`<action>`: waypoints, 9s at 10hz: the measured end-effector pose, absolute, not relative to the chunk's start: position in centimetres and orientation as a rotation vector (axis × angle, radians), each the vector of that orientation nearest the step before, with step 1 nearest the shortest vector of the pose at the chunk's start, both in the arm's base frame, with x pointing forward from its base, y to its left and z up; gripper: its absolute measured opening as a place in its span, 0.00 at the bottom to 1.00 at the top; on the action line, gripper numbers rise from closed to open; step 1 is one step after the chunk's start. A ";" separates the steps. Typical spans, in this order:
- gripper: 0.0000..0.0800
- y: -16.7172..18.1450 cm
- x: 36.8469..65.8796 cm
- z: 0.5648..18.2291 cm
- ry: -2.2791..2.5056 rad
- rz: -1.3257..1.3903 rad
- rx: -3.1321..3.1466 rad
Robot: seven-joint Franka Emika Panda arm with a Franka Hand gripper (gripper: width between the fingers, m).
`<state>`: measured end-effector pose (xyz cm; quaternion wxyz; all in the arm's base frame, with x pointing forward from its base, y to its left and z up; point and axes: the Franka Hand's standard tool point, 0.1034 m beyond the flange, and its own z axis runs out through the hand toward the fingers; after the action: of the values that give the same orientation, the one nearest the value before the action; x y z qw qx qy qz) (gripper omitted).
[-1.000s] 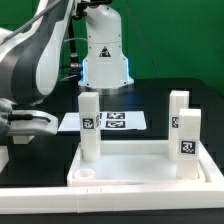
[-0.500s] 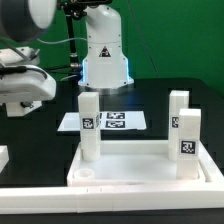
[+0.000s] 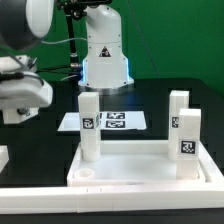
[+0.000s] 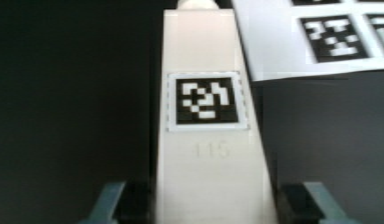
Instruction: Assemble desk
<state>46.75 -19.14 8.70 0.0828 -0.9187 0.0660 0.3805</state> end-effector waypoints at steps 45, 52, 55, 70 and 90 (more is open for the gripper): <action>0.36 -5.4 62.3 12.2 0.451 -0.748 -3.097; 0.36 -5.4 62.0 12.2 0.440 -0.809 -3.094; 0.75 -5.4 62.0 12.2 0.440 -0.809 -3.094; 0.81 -6.3 62.5 13.1 0.516 -0.202 -3.042; 0.36 -5.3 63.9 12.3 2.281 0.046 -2.030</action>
Offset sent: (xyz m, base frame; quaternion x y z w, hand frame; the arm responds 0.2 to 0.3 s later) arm 0.0000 0.0000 0.0000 0.0000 0.1938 0.0000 0.9810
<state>63.86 -5.30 12.31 0.0439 -0.6642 0.7461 0.0152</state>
